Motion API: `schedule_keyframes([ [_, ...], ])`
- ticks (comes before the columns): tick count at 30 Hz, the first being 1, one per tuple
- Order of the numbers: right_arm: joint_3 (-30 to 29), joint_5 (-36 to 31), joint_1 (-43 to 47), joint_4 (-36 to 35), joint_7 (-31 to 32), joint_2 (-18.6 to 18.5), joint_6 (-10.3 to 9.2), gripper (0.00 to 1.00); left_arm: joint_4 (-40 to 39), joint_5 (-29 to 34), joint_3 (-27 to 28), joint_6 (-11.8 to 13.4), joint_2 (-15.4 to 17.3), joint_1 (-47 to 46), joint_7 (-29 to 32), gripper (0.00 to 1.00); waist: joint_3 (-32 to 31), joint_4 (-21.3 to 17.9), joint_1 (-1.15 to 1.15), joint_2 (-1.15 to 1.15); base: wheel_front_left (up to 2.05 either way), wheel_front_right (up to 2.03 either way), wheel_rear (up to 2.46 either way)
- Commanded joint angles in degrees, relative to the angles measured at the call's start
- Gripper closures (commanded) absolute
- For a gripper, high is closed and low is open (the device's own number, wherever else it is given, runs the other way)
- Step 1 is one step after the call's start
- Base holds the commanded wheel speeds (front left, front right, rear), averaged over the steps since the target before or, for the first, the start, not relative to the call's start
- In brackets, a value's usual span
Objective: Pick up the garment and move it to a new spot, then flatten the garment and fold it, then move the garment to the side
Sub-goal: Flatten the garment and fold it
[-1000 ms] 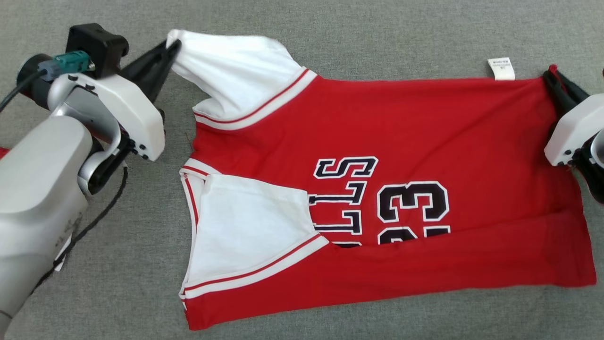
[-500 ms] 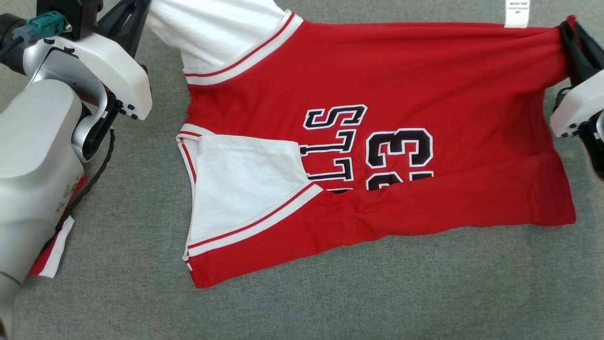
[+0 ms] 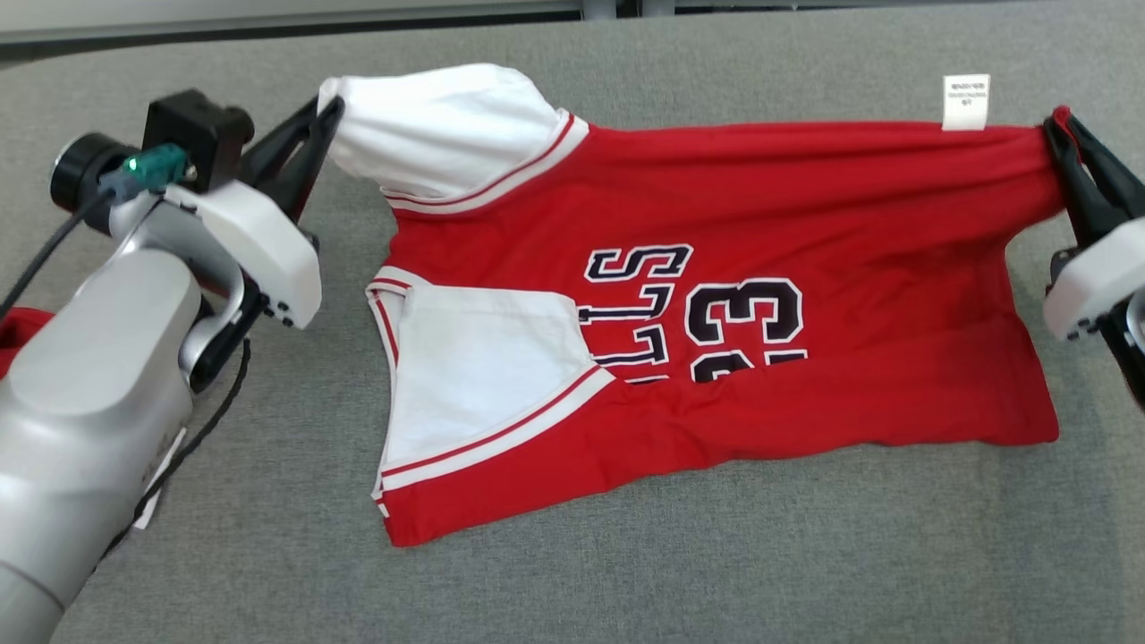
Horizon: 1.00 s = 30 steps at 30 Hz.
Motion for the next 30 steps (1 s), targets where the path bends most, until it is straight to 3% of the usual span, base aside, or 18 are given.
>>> schedule_keyframes([
  [1, -1.5, -0.1, 3.8, -1.12, -0.26, 0.31, -0.13, 1.0, -1.7, -0.1, -0.11, 0.77, 1.07, 2.03, -0.31, 1.0, -1.64, 0.59, 0.0, 0.0, 0.0, 0.0, 0.0],
  [4, -4.51, -0.04, 6.86, -2.46, -0.28, -0.19, -0.14, 1.0, -4.81, -0.4, -0.54, 1.46, 2.25, 4.64, 0.0, 1.0, -2.93, 0.97, 0.0, 0.0, 0.0, 0.0, 0.0],
  [6, -6.58, -0.79, 11.81, -3.45, -0.29, -0.72, -0.14, 1.0, -10.22, -0.76, -1.61, 2.78, 4.68, 8.43, 1.69, 1.0, -4.65, 1.7, 0.0, 0.0, 0.0, 0.0, 0.0],
  [12, -7.56, 0.09, 17.84, -5.22, -0.3, -1.99, -0.14, 1.0, -20.61, -1.54, -3.51, 5.95, 9.31, 15.11, 5.65, 1.0, -6.84, 2.72, 0.0, 0.0, 0.0, 0.0, 0.0],
  [21, -1.17, 7.14, 23.89, -8.46, 2.2, -5.04, -0.14, 1.0, -34.18, -5.34, -7.0, 8.93, 14.95, 25.03, 12.42, 1.0, -9.18, 2.96, 0.0, 0.0, 0.0, 0.0, 0.0],
  [30, 5.96, 12.17, 24.81, -11.76, 6.59, -9.11, -0.14, 1.0, -35.09, -4.38, -9.54, 10.29, 14.59, 27.64, 13.85, 1.0, -10.02, 1.51, 0.0, 0.0, 0.0, 0.0, 0.0],
])
